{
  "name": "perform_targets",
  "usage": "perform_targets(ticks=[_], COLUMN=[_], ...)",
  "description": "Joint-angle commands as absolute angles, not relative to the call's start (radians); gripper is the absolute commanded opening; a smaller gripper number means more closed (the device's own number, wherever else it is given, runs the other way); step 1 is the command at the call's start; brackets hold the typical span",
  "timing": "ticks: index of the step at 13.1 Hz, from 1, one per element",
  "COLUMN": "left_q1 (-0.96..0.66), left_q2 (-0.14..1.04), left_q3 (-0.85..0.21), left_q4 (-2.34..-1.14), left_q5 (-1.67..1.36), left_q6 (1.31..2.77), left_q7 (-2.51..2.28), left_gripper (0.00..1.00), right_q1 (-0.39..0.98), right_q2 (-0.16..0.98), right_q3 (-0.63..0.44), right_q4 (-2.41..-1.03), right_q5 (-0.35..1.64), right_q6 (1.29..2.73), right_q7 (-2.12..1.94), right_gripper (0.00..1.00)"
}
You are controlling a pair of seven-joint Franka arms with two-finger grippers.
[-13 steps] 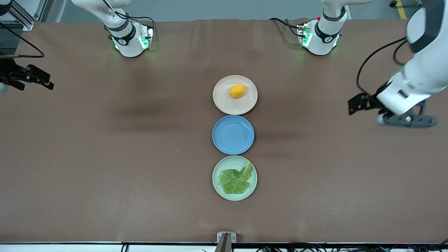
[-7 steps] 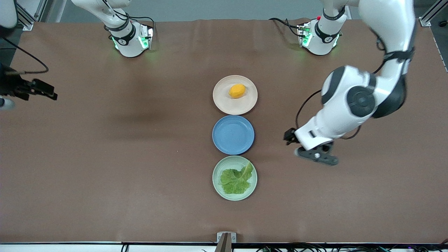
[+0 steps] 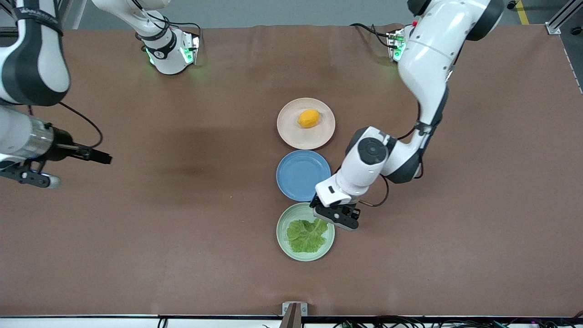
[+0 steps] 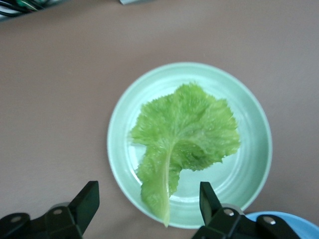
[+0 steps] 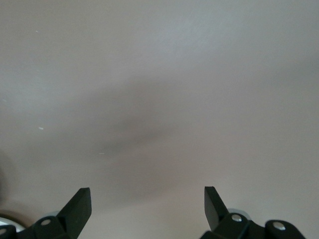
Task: Pick lemon and lettuce from plates
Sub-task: 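Grasp the lettuce leaf with the left gripper while the right gripper approaches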
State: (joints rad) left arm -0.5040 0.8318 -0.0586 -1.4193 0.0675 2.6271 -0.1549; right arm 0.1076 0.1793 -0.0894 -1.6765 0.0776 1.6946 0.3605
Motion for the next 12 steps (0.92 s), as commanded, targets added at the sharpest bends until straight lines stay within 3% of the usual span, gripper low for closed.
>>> perform_targets(ticks=[1, 3, 7, 10, 12], left_q1=[-0.566, -0.572, -0.572, -0.572, -0.583], left_q2=[0.912, 0.948, 0.989, 0.988, 0.985], left_q3=[0.012, 0.02, 0.02, 0.02, 0.02], left_q4=[-1.335, -1.319, -1.319, -1.319, -1.321], left_q5=[0.092, 0.097, 0.097, 0.097, 0.098], left_q6=[2.652, 2.678, 2.732, 2.743, 2.743], left_q7=[-0.167, -0.16, -0.153, -0.155, -0.155], left_gripper=[0.75, 0.68, 0.63, 0.38, 0.08], right_q1=[0.242, 0.336, 0.598, 0.779, 0.894], right_q2=[0.132, 0.132, 0.136, 0.19, 0.265], right_q3=[-0.091, -0.089, -0.089, -0.089, -0.091], right_q4=[-1.819, -1.867, -1.927, -1.942, -1.939], right_q5=[0.094, 0.095, 0.1, 0.098, 0.097], right_q6=[1.82, 1.891, 2.02, 2.144, 2.225], right_q7=[0.639, 0.806, 1.248, 1.551, 1.736], right_gripper=[1.0, 1.0, 1.0, 1.0, 1.0])
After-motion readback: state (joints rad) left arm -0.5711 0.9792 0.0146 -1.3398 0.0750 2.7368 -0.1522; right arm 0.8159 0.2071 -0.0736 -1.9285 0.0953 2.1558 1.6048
